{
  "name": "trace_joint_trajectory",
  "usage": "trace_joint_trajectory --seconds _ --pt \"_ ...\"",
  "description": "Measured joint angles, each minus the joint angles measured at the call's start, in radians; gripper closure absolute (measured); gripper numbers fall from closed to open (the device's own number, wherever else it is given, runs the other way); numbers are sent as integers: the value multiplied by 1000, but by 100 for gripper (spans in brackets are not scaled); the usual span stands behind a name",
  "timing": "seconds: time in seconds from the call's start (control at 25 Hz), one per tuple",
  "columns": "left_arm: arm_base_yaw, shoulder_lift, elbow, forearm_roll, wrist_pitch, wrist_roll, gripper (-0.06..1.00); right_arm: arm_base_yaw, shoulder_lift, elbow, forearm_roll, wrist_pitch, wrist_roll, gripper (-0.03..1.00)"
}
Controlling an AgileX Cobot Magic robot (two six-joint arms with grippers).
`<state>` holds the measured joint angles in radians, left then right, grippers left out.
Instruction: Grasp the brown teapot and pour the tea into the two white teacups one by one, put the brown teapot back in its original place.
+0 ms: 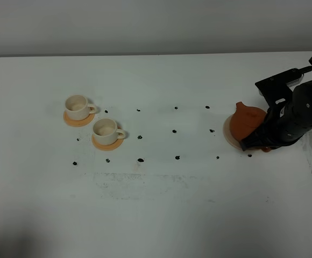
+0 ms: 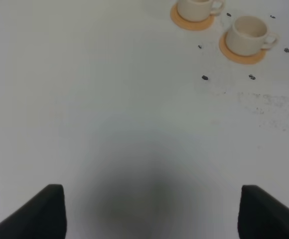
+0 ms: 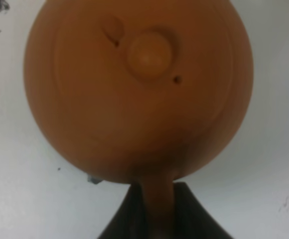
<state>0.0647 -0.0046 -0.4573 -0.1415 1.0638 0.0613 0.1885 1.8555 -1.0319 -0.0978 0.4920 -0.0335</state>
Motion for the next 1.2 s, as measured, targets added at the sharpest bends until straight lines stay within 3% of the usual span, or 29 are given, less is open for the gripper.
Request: trace_joint_trajectory --seconds 0.52,0.96,1.2 --pt "0 0 0 0 0 0 27 0 -26 1 2 -3 -1 88" --pt "0 0 0 0 0 0 27 -12 -72 105 44 -128 0 88" --pt "0 0 0 0 0 0 27 -20 -105 131 46 -132 0 88"
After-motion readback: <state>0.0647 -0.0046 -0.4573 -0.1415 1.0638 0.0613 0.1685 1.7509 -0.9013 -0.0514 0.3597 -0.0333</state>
